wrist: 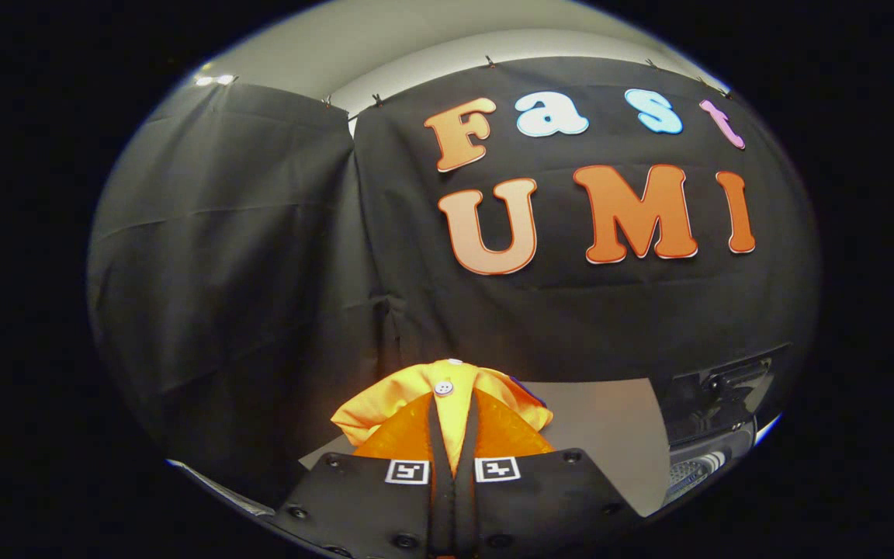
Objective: Put the clothes into the washing machine and then close the washing machine lid.
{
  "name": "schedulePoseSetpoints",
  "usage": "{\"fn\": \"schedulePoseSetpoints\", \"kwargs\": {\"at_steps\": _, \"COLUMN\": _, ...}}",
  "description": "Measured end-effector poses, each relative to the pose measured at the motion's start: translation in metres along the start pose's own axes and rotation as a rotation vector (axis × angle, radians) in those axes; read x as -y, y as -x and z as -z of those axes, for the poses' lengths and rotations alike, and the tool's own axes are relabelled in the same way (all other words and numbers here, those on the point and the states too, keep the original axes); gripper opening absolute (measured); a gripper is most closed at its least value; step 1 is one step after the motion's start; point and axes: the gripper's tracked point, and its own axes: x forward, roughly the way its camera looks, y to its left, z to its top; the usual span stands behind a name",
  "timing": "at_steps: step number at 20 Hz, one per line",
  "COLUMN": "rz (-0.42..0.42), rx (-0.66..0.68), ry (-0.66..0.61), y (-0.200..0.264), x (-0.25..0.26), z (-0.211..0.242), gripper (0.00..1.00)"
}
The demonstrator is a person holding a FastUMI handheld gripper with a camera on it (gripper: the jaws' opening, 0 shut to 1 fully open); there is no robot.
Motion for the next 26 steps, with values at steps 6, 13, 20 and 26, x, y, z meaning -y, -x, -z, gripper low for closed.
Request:
{"fn": "schedulePoseSetpoints", "kwargs": {"at_steps": 6, "rz": 0.027, "rx": 0.075, "ry": 0.009, "y": 0.055, "x": 0.067, "z": -0.048, "gripper": 0.08}}
{"fn": "schedulePoseSetpoints", "kwargs": {"at_steps": 13, "rz": 0.165, "rx": 0.117, "ry": 0.011, "y": 0.11, "x": 0.199, "z": -0.069, "gripper": 0.08}}
{"fn": "schedulePoseSetpoints", "kwargs": {"at_steps": 20, "rz": 0.252, "rx": 0.04, "ry": -0.008, "y": 0.132, "x": 0.328, "z": -0.006, "gripper": 0.08}}
{"fn": "schedulePoseSetpoints", "kwargs": {"at_steps": 26, "rz": 0.292, "rx": -0.061, "ry": -0.056, "y": 0.117, "x": 0.421, "z": 0.077, "gripper": 0.08}}
